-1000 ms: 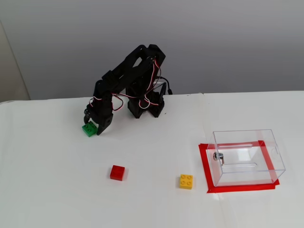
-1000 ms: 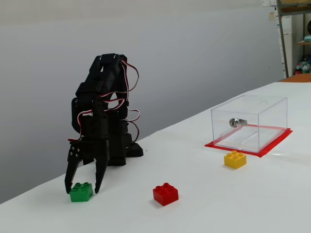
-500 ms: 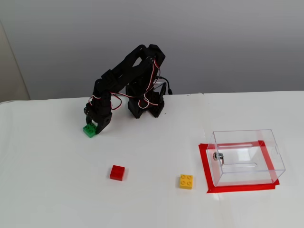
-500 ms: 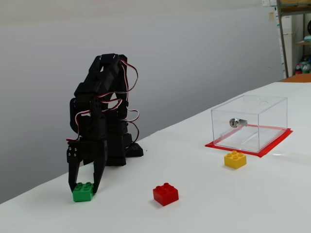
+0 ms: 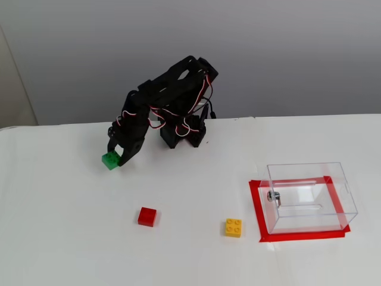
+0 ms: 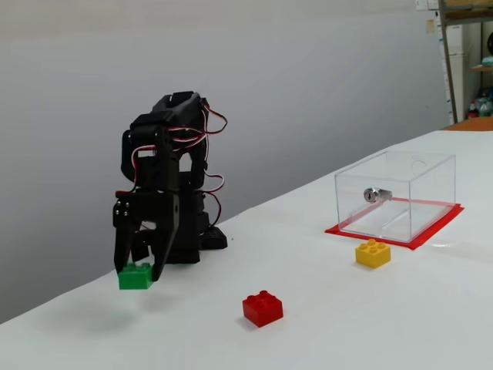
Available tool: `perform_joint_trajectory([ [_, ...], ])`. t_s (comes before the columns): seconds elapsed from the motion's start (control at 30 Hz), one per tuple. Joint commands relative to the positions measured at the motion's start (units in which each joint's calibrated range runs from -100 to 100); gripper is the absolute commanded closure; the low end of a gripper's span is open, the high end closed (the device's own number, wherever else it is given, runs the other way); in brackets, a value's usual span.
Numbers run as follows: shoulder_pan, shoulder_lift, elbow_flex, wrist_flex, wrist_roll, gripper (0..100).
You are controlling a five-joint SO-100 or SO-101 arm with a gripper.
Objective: Pick the green lego brick and place it into the transparent box
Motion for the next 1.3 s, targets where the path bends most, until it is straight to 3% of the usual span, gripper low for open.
perform_joint_trajectory([
  [0.0,-4.49,-10.93,-2.52,5.01,-1.64,90],
  [0.3,-15.58,-28.66,-2.70,13.37,-2.52,90],
  [0.57,-29.48,-35.88,-2.70,12.67,-2.84,90],
  [0.7,-35.99,-38.93,-3.70,13.02,-5.81,90],
  [0.97,-56.62,-39.61,-9.67,13.28,-9.47,90],
  [1.27,-81.61,-39.53,-12.83,12.50,-9.47,90],
])
